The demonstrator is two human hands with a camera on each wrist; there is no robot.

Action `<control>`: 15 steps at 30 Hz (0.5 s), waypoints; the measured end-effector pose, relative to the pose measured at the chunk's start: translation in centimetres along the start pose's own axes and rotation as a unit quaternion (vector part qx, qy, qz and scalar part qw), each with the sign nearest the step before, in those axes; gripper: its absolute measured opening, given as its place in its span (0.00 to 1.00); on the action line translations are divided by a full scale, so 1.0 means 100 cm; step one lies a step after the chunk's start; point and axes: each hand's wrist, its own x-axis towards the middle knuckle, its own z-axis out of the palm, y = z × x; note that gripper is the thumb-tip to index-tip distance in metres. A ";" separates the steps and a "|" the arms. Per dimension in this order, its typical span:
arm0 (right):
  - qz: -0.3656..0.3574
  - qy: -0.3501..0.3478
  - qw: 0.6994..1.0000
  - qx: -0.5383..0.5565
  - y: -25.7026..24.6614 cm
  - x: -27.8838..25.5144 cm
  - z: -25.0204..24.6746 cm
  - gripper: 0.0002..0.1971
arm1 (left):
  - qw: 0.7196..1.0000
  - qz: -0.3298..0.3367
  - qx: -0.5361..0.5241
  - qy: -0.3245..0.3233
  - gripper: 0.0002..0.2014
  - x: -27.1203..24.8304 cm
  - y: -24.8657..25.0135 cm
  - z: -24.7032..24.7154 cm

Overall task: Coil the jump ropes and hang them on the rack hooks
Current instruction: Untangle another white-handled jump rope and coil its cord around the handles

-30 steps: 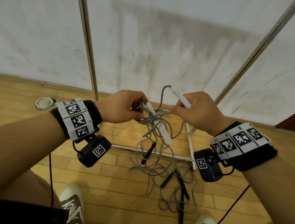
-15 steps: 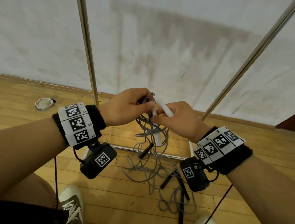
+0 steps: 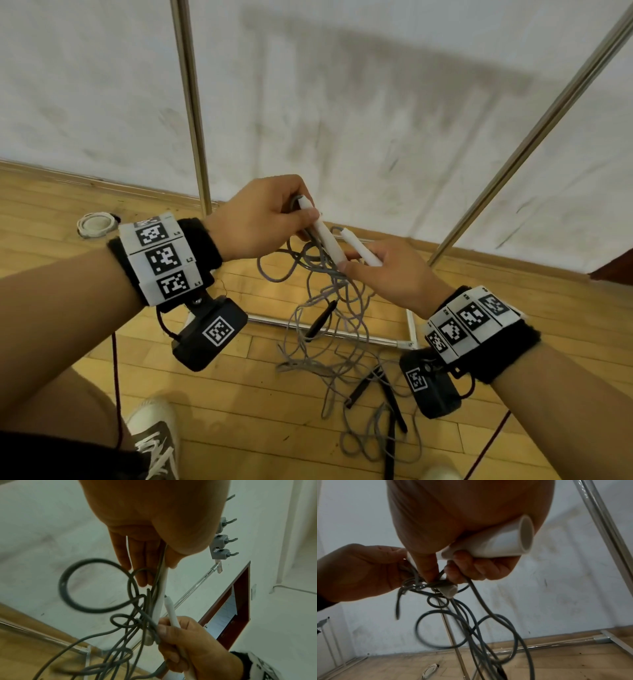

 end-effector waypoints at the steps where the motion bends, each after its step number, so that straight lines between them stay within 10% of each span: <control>1: 0.001 0.003 1.000 0.001 0.002 0.001 0.000 0.07 | 1.000 0.003 0.001 0.011 0.04 0.000 -0.002 0.001; 15: -0.007 0.044 0.995 0.092 0.010 -0.004 -0.016 0.10 | 0.978 -0.032 -0.140 0.150 0.09 0.005 -0.007 -0.017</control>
